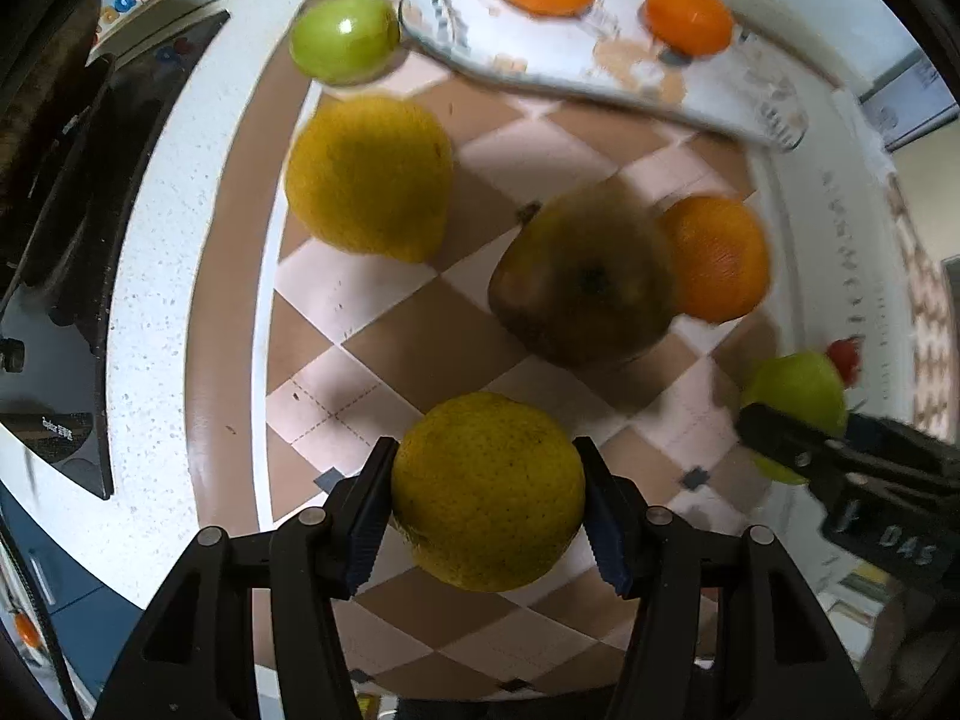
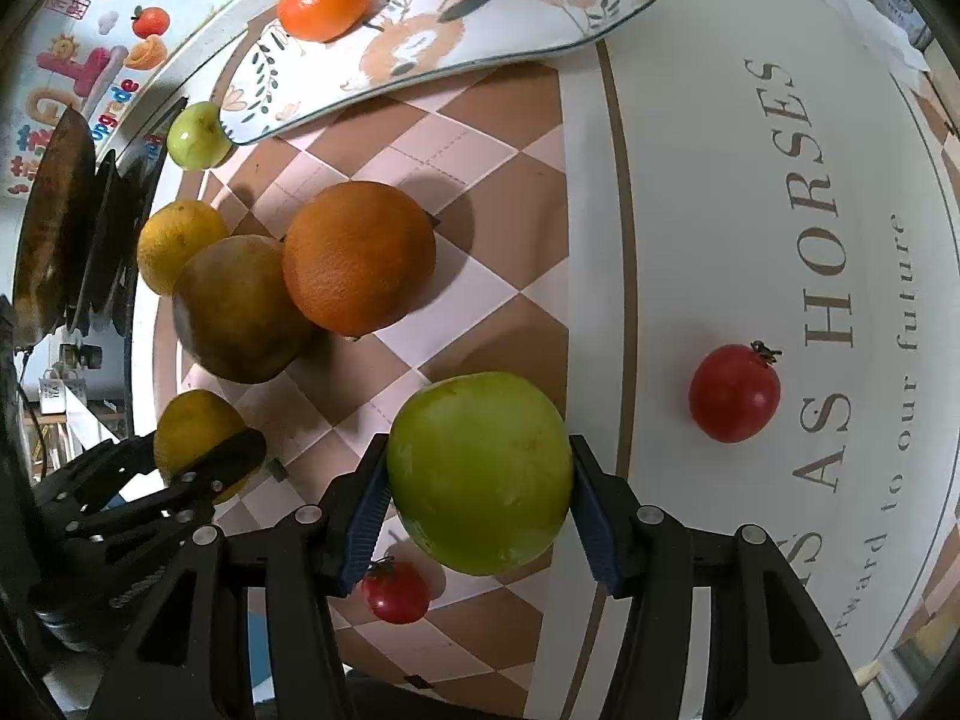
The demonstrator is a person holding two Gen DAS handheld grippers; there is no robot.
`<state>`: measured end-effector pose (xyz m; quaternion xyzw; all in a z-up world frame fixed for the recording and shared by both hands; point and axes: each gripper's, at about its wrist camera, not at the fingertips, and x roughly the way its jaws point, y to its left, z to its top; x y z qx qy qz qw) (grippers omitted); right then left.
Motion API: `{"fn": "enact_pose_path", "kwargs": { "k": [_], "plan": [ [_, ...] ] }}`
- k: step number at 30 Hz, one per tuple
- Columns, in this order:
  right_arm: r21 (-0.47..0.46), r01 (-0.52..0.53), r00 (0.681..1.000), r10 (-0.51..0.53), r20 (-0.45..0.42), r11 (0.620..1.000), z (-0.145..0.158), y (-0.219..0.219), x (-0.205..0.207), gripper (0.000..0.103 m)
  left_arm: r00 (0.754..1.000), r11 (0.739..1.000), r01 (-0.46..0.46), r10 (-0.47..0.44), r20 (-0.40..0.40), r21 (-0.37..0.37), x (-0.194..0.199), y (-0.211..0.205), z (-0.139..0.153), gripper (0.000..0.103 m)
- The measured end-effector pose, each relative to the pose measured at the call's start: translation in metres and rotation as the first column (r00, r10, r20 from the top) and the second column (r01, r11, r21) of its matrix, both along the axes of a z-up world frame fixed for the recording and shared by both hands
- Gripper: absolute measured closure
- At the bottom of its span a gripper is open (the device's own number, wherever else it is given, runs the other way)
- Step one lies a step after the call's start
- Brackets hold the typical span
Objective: Organize fruits
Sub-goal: 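Carry the yellow citrus and green apple onto the plate and release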
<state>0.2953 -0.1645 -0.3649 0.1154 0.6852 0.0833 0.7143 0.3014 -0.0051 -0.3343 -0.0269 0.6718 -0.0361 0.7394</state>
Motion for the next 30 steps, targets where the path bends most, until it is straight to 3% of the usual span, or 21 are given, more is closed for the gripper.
{"fn": "enact_pose_path", "kwargs": {
  "k": [6, 10, 13, 18, 23, 30],
  "plan": [
    [0.098, 0.044, 0.992, -0.055, 0.109, 0.994, 0.059, -0.009, 0.014, 0.044, 0.991, 0.993, -0.007, 0.022, 0.130, -0.115, 0.032, 0.007, 0.076, 0.048],
    [0.133, 0.051, 0.978, -0.077, 0.193, 0.990, 0.096, -0.016, 0.057, 0.045, 0.985, 0.991, -0.009, 0.033, 0.170, -0.136, 0.084, 0.011, 0.098, 0.048],
    [0.109, 0.055, 0.975, -0.077, 0.210, 0.993, 0.096, -0.014, 0.097, 0.045, 0.989, 0.991, -0.027, 0.046, 0.139, -0.131, 0.128, 0.013, 0.089, 0.048],
    [0.099, 0.034, 0.989, -0.048, 0.139, 0.994, 0.059, -0.005, 0.158, 0.044, 0.997, 0.989, -0.077, 0.079, 0.010, -0.128, 0.193, 0.021, 0.051, 0.048],
    [0.098, 0.012, 0.997, -0.020, 0.078, 0.995, 0.031, 0.007, 0.188, 0.044, 0.994, 0.990, -0.086, 0.078, -0.072, -0.115, 0.217, 0.018, 0.026, 0.048],
    [0.090, -0.033, 0.999, 0.031, 0.031, 0.995, 0.013, 0.021, 0.203, 0.044, 0.985, 0.985, -0.115, 0.097, -0.140, -0.129, 0.227, 0.019, 0.007, 0.048]
  ]
}}
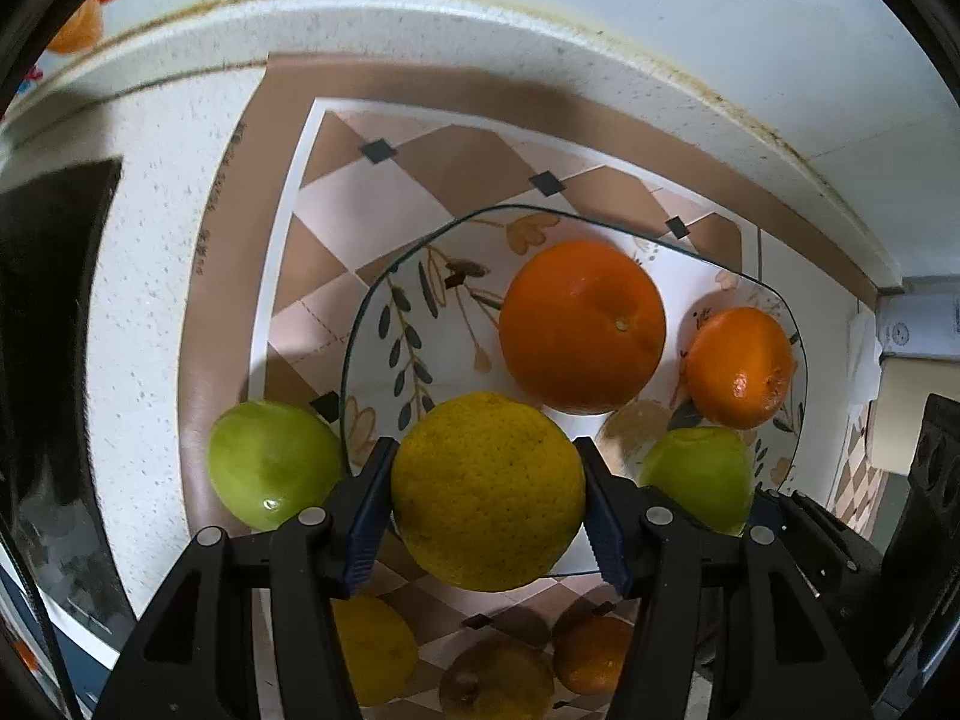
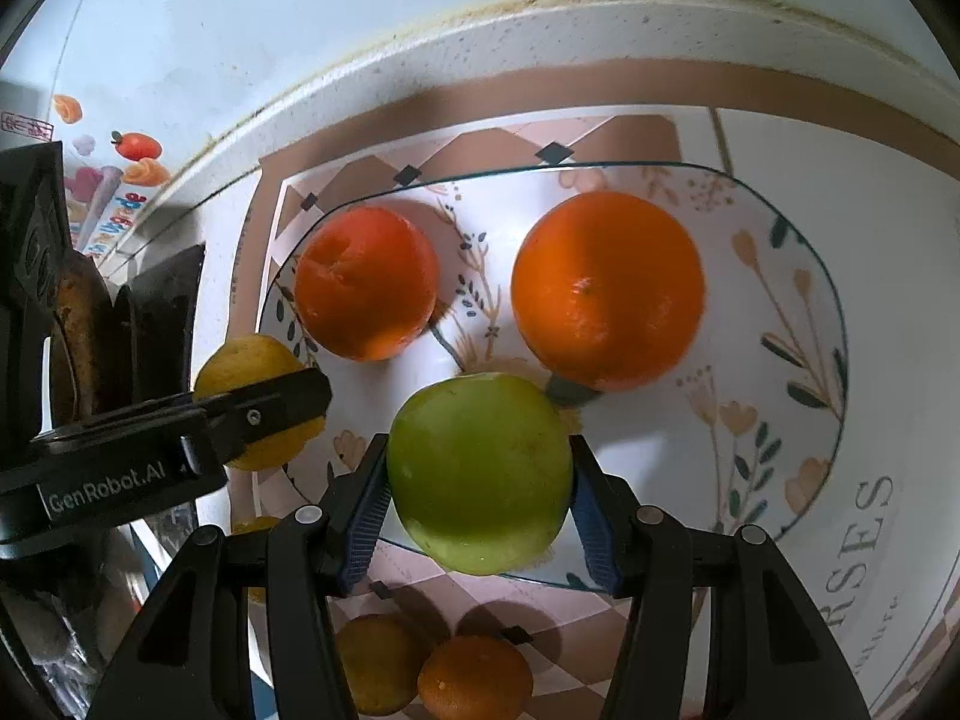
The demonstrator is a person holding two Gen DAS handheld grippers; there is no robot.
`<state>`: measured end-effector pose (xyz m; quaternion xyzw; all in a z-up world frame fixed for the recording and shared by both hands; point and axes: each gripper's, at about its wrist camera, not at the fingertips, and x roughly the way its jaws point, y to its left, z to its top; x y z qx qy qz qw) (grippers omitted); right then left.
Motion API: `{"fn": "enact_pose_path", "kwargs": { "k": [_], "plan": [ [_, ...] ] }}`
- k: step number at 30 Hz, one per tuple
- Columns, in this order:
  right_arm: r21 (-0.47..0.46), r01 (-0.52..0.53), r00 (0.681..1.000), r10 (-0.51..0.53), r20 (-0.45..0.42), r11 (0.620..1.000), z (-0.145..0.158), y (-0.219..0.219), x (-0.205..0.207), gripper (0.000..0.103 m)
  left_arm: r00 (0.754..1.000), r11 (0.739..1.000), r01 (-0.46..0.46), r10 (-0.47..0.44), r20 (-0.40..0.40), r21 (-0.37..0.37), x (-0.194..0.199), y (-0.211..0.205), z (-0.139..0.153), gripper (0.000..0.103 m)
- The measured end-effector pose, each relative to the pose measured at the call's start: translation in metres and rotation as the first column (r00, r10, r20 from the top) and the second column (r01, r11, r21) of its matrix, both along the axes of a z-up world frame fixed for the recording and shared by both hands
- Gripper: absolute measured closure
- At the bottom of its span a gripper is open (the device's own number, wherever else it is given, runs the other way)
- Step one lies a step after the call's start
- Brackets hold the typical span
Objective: Organize fruits
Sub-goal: 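Carry the yellow citrus and green apple onto the plate and release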
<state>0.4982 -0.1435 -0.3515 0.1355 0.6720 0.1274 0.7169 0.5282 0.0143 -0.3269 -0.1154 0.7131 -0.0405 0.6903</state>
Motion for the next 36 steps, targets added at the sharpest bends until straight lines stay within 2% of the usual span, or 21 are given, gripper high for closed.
{"fn": "enact_pose_path", "kwargs": {
  "k": [3, 4, 5, 7, 9, 12, 18, 20, 25, 36],
  "plan": [
    [0.011, -0.002, 1.000, 0.002, -0.026, 1.000, -0.002, 0.002, 0.003, 0.042, 1.000, 1.000, -0.007, 0.007, -0.014, 0.001, 0.001, 0.001, -0.003, 0.048],
    [0.014, 0.000, 1.000, 0.001, -0.022, 1.000, -0.001, 0.003, 0.004, 0.031, 1.000, 1.000, -0.008, 0.008, -0.017, -0.001, 0.002, 0.002, -0.004, 0.047],
    [0.015, 0.001, 1.000, 0.000, -0.018, 1.000, 0.001, 0.003, 0.004, 0.024, 1.000, 1.000, -0.008, 0.008, -0.020, -0.015, 0.002, 0.003, -0.004, 0.035],
    [0.023, 0.003, 1.000, -0.002, -0.017, 1.000, 0.007, 0.001, 0.005, 0.023, 1.000, 1.000, -0.011, 0.011, -0.015, -0.024, 0.005, 0.005, -0.002, 0.016],
    [0.002, 0.007, 1.000, -0.007, -0.016, 1.000, 0.012, -0.001, 0.004, 0.022, 1.000, 1.000, -0.004, 0.004, 0.003, -0.007, 0.005, 0.009, 0.005, 0.015],
    [-0.058, 0.019, 1.000, -0.018, 0.007, 0.998, 0.023, -0.005, 0.001, 0.010, 1.000, 1.000, 0.003, -0.003, -0.003, -0.001, 0.002, 0.013, 0.014, 0.015],
    [-0.175, 0.066, 0.997, -0.060, 0.042, 0.982, 0.041, -0.021, -0.013, 0.009, 0.999, 0.997, 0.024, -0.027, 0.043, 0.076, -0.013, 0.019, 0.038, 0.015],
    [-0.187, 0.074, 0.996, -0.064, 0.058, 0.980, 0.048, -0.024, -0.018, 0.009, 0.995, 0.993, 0.025, -0.037, 0.094, 0.119, -0.023, 0.021, 0.053, 0.015],
    [-0.220, 0.093, 0.990, -0.066, 0.123, 0.971, 0.075, -0.034, -0.039, 0.009, 0.980, 0.984, 0.018, -0.053, 0.192, 0.179, -0.052, 0.015, 0.082, 0.015],
    [-0.273, 0.148, 0.957, -0.068, 0.283, 0.951, 0.141, -0.039, -0.099, 0.009, 0.928, 0.974, 0.003, -0.087, 0.363, 0.227, -0.125, -0.001, 0.136, 0.015]
  ]
}}
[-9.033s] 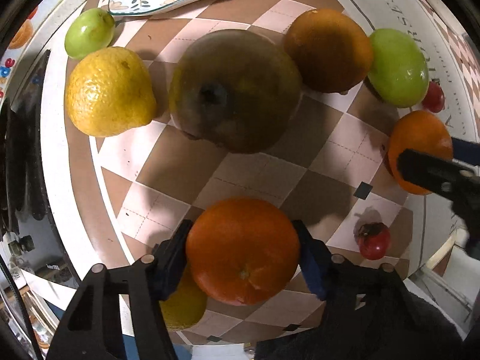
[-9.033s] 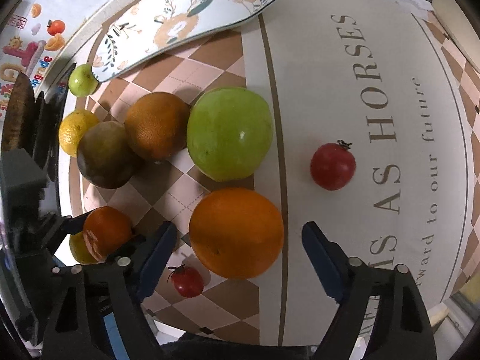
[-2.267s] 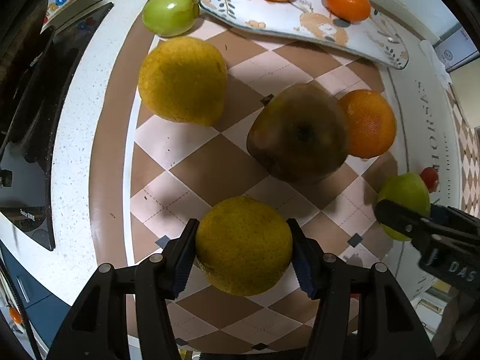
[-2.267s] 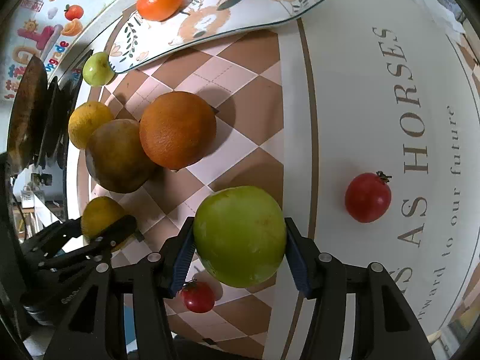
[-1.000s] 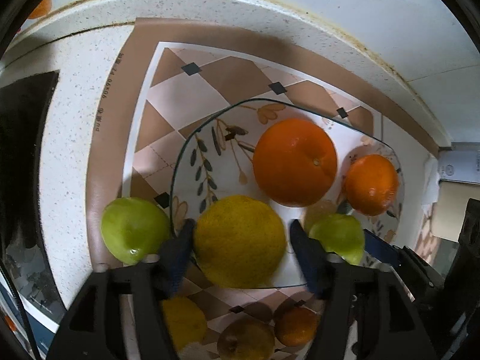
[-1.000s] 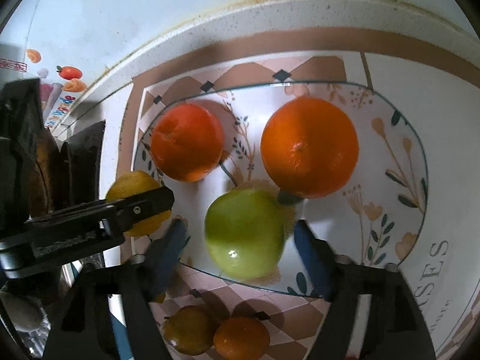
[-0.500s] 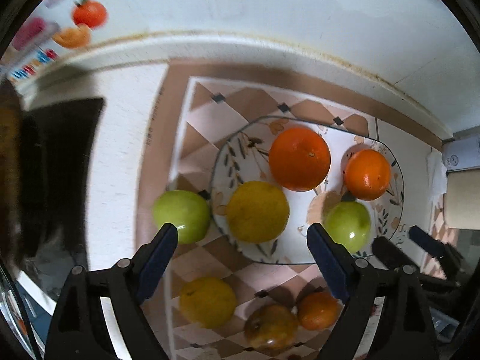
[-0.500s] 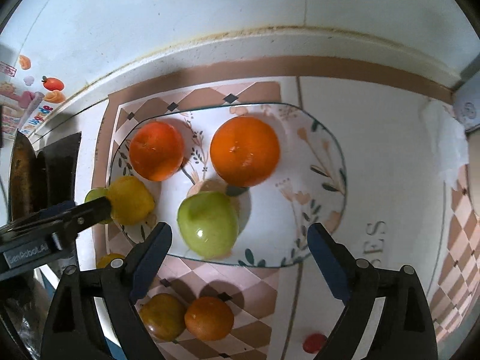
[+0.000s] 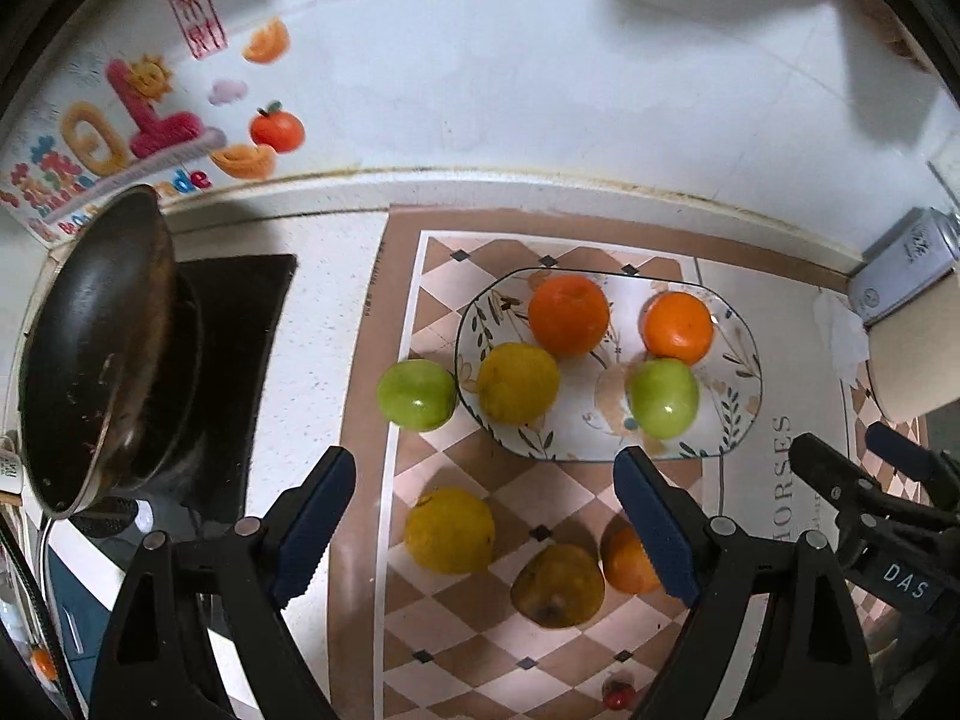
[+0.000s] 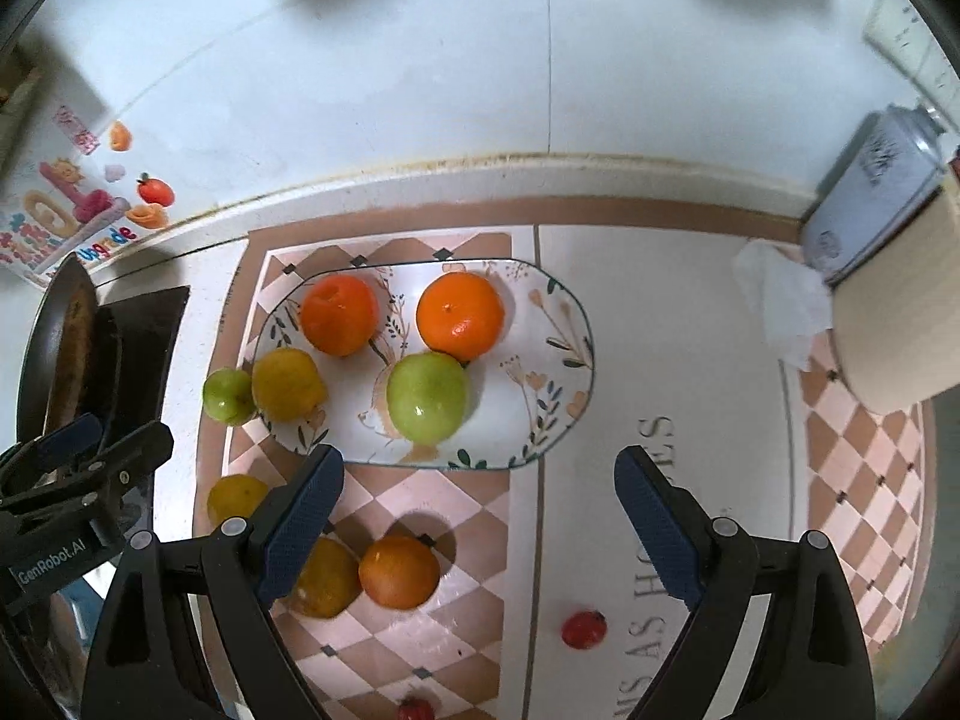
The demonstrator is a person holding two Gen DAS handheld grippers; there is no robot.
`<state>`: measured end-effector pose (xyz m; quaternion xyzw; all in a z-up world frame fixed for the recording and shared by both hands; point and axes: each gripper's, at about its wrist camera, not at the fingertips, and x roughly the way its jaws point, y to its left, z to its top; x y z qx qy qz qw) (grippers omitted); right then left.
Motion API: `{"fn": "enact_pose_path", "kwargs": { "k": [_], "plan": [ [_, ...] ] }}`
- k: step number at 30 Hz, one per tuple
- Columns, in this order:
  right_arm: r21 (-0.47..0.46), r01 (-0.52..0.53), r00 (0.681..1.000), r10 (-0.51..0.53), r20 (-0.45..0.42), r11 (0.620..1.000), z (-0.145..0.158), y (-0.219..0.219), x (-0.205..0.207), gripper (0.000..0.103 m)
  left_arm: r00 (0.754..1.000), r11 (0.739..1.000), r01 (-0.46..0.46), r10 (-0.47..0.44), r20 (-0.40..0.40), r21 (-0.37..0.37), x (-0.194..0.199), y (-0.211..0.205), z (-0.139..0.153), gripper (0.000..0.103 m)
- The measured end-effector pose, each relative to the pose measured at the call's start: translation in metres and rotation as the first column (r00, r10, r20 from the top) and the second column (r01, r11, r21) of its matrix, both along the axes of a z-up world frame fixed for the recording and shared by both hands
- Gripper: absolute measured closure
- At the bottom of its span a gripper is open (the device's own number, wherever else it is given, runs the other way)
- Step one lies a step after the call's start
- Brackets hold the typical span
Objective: Organize fruits
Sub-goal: 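Carry the yellow citrus and green apple onto the plate and release, then grasp the brown pear with the left gripper while the right gripper grasps an orange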
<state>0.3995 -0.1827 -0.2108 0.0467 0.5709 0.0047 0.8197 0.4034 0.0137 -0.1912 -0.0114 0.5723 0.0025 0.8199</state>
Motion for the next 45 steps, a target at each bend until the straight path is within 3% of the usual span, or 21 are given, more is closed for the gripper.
{"fn": "enact_pose_path", "kwargs": {
  "k": [13, 20, 24, 26, 30, 37, 43, 45],
  "plan": [
    [-0.066, 0.006, 0.989, 0.003, 0.147, 0.998, 0.060, 0.004, -0.077, 0.009, 0.987, 1.000, 0.012, -0.013, 0.158, 0.010, -0.068, -0.003, 0.050, 0.015],
    [-0.005, 0.005, 0.986, -0.004, 0.167, 1.000, 0.070, 0.000, -0.095, 0.009, 0.986, 1.000, -0.009, 0.007, 0.168, 0.008, -0.081, 0.000, 0.051, 0.015],
    [0.105, -0.014, 0.997, 0.005, 0.081, 0.994, 0.037, -0.002, -0.088, 0.009, 0.995, 1.000, -0.002, 0.000, 0.102, 0.025, -0.077, 0.001, 0.023, 0.013],
    [0.241, 0.004, 1.000, 0.002, -0.025, 0.970, -0.002, -0.006, -0.077, 0.009, 1.000, 0.999, -0.001, 0.000, 0.027, 0.032, -0.074, 0.002, -0.002, 0.003],
    [0.397, 0.107, 0.979, -0.027, -0.201, 0.912, -0.076, -0.009, -0.057, 0.010, 0.995, 0.998, -0.040, 0.043, -0.087, 0.043, -0.071, 0.010, -0.046, 0.003],
    [0.426, 0.190, 0.942, -0.043, -0.332, 0.884, -0.148, 0.001, -0.035, 0.023, 0.970, 0.993, -0.118, 0.116, -0.213, 0.001, -0.067, 0.020, -0.088, 0.003],
    [0.445, 0.170, 0.935, -0.001, -0.356, 0.879, -0.169, 0.008, -0.024, 0.045, 0.956, 0.984, -0.159, 0.133, -0.262, -0.079, -0.062, 0.016, -0.102, 0.003],
    [0.421, 0.127, 0.942, 0.024, -0.335, 0.898, -0.165, 0.010, -0.024, 0.045, 0.950, 0.976, -0.181, 0.142, -0.279, -0.120, -0.059, 0.015, -0.106, 0.003]
  ]
}}
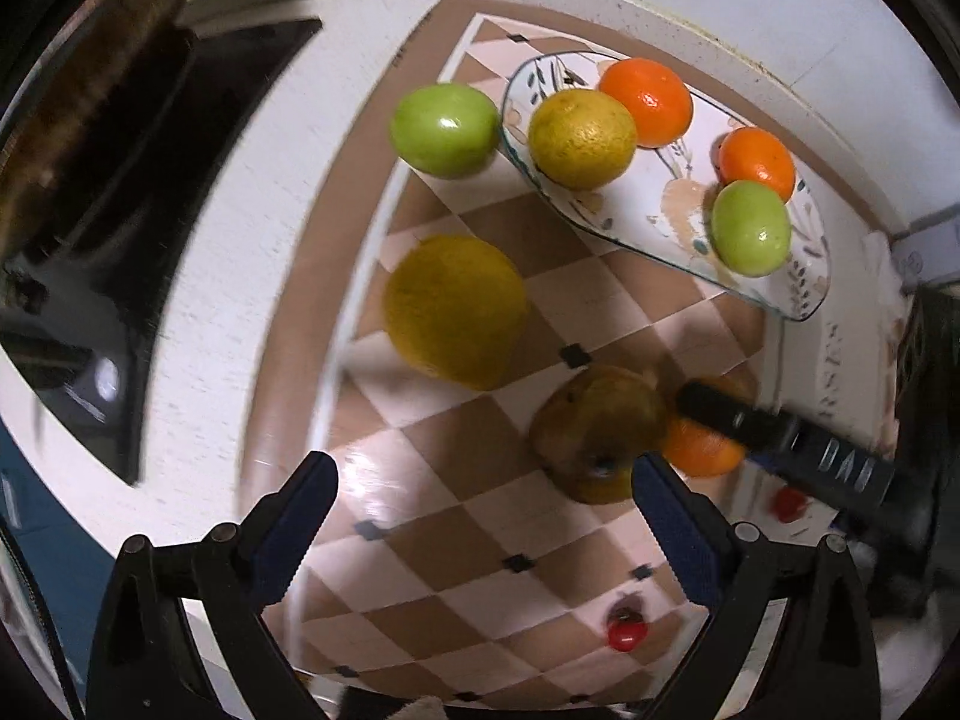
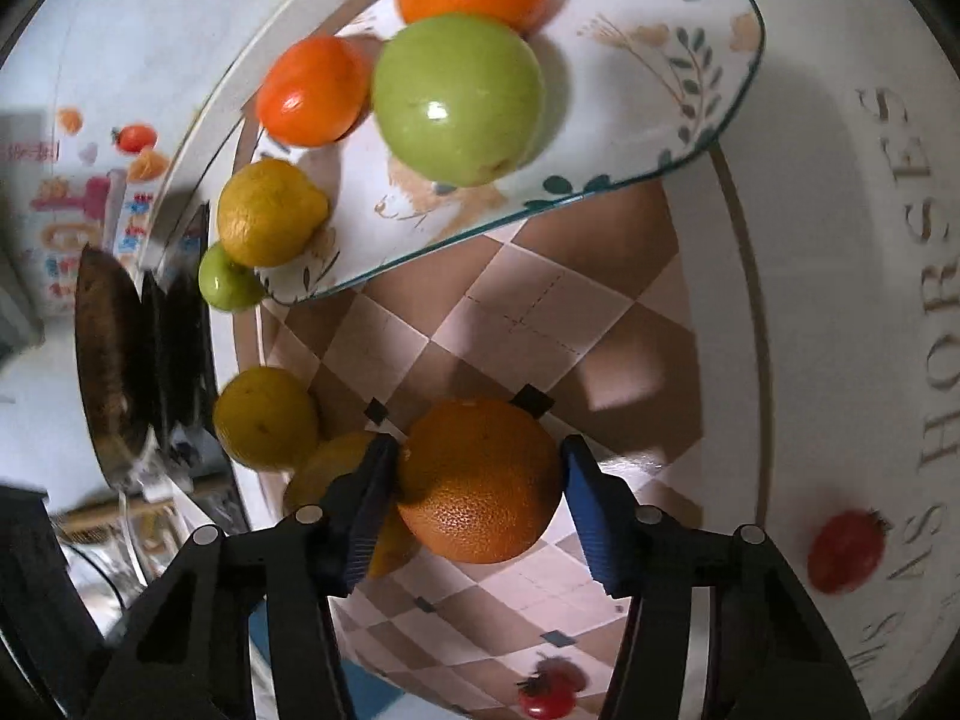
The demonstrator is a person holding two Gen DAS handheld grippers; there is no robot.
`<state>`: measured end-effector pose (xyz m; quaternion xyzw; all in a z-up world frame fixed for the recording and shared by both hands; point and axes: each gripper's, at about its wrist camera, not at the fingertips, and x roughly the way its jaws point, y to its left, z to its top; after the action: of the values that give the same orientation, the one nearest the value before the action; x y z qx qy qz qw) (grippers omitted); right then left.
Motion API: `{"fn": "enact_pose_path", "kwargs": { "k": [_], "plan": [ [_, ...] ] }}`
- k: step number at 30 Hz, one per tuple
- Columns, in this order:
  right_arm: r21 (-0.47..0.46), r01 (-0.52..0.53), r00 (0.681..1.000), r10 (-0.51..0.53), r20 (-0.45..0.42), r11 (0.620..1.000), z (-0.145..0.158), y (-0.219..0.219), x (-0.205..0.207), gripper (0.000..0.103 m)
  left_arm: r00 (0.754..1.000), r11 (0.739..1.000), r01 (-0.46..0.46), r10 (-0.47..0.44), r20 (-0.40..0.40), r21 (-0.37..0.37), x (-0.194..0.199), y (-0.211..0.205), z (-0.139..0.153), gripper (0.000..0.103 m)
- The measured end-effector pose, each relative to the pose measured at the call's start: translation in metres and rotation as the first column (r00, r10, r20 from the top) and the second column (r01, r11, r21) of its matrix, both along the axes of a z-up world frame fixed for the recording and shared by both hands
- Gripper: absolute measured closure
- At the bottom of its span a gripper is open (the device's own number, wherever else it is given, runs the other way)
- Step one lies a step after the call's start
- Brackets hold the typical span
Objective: Organize fruits
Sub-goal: 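Grasp the brown pear with the left gripper while the right gripper grasps an orange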
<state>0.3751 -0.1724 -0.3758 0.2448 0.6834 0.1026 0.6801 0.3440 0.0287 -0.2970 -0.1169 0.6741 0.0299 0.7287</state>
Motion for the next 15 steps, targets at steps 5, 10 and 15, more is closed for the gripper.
{"fn": "enact_pose_path", "kwargs": {
  "k": [5, 10, 15],
  "plan": [
    [-0.102, -0.048, 0.998, 0.052, 0.043, 0.994, 0.014, -0.014, -0.015, 0.045, 0.997, 0.991, -0.058, 0.052, -0.049, -0.125, 0.009, -0.006, -0.014, 0.003],
    [-0.119, -0.022, 0.999, 0.028, 0.042, 0.993, 0.021, -0.038, -0.030, 0.045, 0.996, 0.984, -0.050, 0.037, -0.082, -0.172, 0.019, -0.020, -0.029, 0.003],
    [-0.121, -0.012, 0.999, 0.016, 0.030, 0.993, 0.019, -0.047, -0.034, 0.045, 0.996, 0.989, 0.004, -0.017, -0.085, -0.150, 0.027, -0.038, -0.040, 0.020]
  ]
}}
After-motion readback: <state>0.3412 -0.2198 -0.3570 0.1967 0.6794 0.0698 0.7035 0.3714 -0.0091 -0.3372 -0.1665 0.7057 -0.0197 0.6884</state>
